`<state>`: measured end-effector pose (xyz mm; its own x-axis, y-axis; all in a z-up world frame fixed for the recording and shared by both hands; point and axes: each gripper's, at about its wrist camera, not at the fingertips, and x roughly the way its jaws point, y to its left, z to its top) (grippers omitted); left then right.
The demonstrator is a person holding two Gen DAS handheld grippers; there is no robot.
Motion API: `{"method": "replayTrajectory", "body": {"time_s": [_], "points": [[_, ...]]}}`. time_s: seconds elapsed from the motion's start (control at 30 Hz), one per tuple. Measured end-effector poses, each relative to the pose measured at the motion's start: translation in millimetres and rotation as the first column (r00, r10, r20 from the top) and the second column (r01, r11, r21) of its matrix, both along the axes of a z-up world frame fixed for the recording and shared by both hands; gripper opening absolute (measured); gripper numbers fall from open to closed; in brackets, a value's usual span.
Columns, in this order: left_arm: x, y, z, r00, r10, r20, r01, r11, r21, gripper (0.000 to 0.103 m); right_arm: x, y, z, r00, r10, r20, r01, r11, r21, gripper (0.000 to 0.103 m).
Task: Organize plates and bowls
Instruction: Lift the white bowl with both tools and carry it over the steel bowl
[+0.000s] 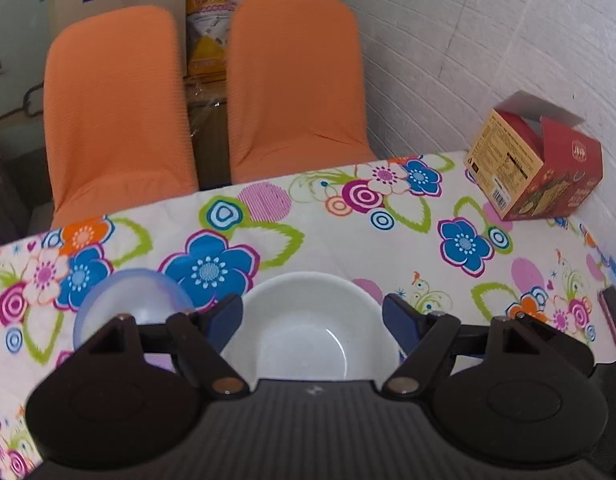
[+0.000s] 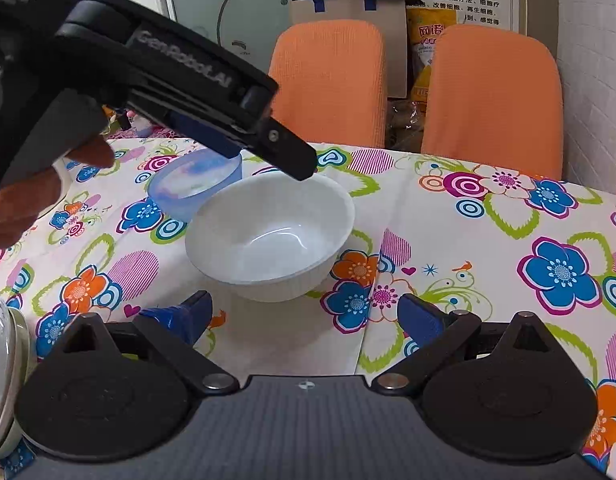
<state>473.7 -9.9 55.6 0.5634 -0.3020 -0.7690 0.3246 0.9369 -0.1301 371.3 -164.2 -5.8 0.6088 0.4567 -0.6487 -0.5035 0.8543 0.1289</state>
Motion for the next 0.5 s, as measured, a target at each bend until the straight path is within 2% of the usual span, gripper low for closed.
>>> {"method": "replayTrajectory", "body": {"time_s": [0.07,0.17,0.27,0.5], "points": [[7.9,-1.1,-5.5,0.999,-0.029,0.024,0.029,0.999,0.037,0.078,1.0,2.7,-2.1,1.0,0.006,-0.001,-0.006,1.0,-0.004,0.087],[17.4,-1.1,-19.1,0.998,-0.062,-0.029,0.064,0.997,0.046,0.078,5.7,8.3,-6.1,1.0,0.014,-0.001,-0.014,1.0,-0.002,0.087],[20.9,-4.2,-30.2,0.998,-0.043,-0.035,0.045,0.996,0.076,0.08,11.5,15.6,-10.5,1.0,0.027,-0.007,-0.027,1.0,0.004,0.087],[25.6,-3.7,-47.5,0.997,-0.026,-0.079,0.031,0.997,0.067,0.079,23.2,34.7,-23.1,0.999,0.048,0.0,-0.048,0.998,-0.03,0.087]]}}
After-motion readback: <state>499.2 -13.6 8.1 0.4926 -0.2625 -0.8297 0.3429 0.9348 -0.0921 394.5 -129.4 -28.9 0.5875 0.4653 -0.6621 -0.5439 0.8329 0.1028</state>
